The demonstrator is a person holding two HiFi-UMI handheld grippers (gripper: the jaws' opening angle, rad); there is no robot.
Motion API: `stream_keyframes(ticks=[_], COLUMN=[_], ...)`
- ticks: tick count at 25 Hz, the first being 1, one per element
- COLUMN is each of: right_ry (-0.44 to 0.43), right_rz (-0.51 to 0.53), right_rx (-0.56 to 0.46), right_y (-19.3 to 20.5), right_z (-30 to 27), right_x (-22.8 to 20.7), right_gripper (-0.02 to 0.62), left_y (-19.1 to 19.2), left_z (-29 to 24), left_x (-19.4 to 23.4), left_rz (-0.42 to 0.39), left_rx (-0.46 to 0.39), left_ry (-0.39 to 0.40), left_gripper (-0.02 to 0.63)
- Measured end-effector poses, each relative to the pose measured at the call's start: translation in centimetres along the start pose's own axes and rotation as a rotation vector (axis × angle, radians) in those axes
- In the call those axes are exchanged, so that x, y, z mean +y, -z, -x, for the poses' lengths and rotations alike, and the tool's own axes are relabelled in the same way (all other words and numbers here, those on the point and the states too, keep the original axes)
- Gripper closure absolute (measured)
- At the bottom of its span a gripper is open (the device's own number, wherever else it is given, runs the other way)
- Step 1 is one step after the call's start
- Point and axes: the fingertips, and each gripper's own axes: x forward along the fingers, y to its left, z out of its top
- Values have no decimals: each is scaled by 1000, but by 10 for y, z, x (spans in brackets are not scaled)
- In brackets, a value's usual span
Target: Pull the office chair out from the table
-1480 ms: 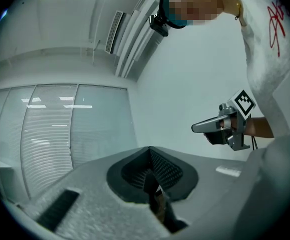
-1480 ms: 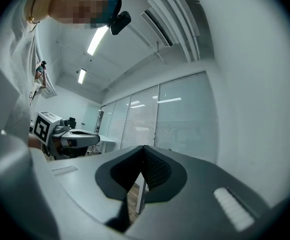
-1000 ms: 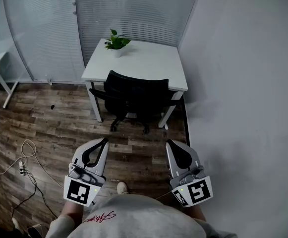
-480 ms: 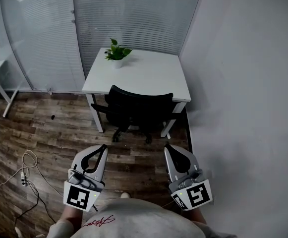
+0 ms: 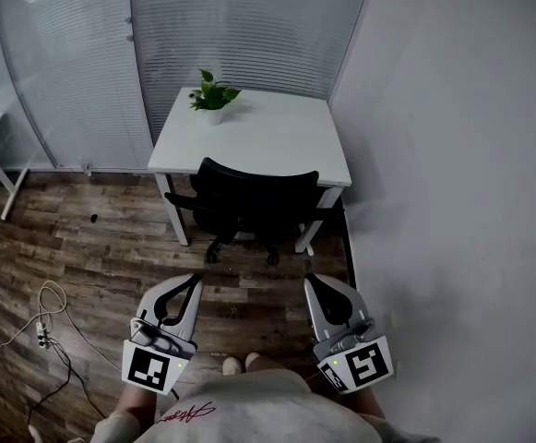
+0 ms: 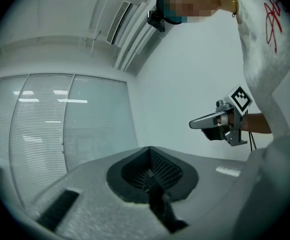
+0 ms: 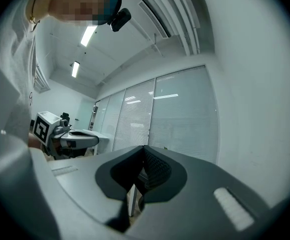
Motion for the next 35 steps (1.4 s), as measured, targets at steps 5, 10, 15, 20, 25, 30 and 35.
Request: stream_keyframes(ticks=[5, 10, 15, 20, 25, 30, 35], right_ry=[4, 1, 18, 38, 28, -21, -44], right_rz=[-5, 7, 2, 11, 37, 69, 93], right_rx=[4, 3, 18, 29, 43, 43, 41], right_y=[-1, -2, 3, 12, 24, 34, 43], right_z=[0, 0, 7, 1, -13, -40, -65], right_x=[-2, -2, -7, -20, -35, -46, -55], right_gripper=[594, 594, 594, 594, 594, 593, 592], left_y=[-7, -4, 2, 8, 19, 27, 45], left_z=[-3, -2, -2, -13, -26, -49, -74], left_x=[-1, 1, 4, 6, 14, 33, 47], left_rz=[-14, -18, -14, -10, -24, -6, -1], left_rx=[-5, 4, 31, 31, 48, 44, 63], left_ry=[9, 6, 12, 16, 12, 0, -17], left_gripper=[611, 611, 611, 611, 611, 609, 609])
